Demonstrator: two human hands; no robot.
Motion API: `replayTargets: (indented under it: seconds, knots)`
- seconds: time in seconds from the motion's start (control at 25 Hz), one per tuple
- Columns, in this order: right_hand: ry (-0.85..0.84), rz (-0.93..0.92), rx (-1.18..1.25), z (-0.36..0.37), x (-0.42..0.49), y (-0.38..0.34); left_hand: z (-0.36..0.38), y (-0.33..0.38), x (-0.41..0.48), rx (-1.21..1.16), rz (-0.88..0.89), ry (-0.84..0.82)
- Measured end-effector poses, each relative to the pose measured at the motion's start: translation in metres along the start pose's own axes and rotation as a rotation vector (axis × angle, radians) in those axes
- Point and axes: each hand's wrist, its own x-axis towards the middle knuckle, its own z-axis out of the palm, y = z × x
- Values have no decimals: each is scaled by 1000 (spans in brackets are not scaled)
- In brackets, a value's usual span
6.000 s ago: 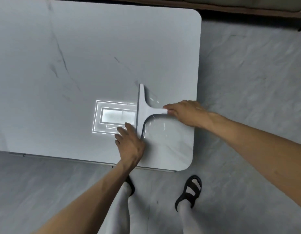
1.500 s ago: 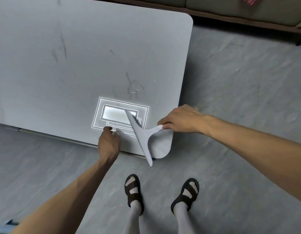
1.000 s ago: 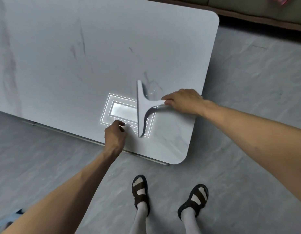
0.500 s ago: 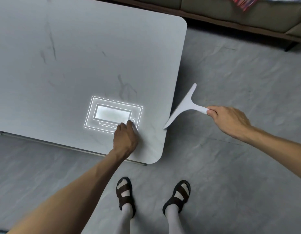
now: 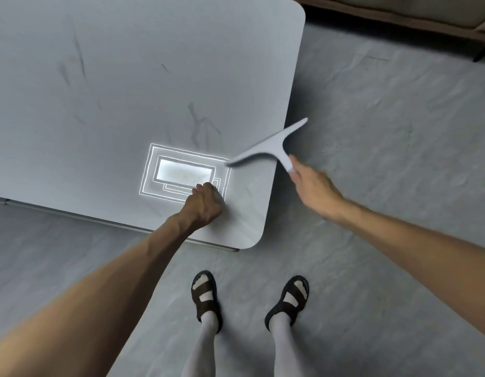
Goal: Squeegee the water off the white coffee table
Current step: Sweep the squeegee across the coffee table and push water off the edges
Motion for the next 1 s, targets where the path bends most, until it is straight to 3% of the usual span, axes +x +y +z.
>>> replayTargets:
  seconds: [0.16, 0.32, 0.48, 0.64, 0.72, 0.84, 1.0]
  knots:
    - [-200, -141, -297, -6, -64, 57, -2, -9, 0, -38, 19, 6]
    - [-197, -189, -588, -38, -82, 66, -6, -39, -19, -117, 11, 148]
    - [-134, -434, -521, -13, -58, -12, -18, -94, -43, -256, -58, 270]
    - [-422, -572, -507, 76, -15, -115, -32, -144, -53, -254, -221, 402]
    - [-466, -578, -460, 114, -1, -143, -34, -156, -51, -236, -289, 427]
    - [-430, -566, -416, 135, 6, -141, -25, -157, -44, -186, -298, 413]
    - [-315, -484, -453, 89, -2, -61, -2, -118, -42, -196, -138, 277]
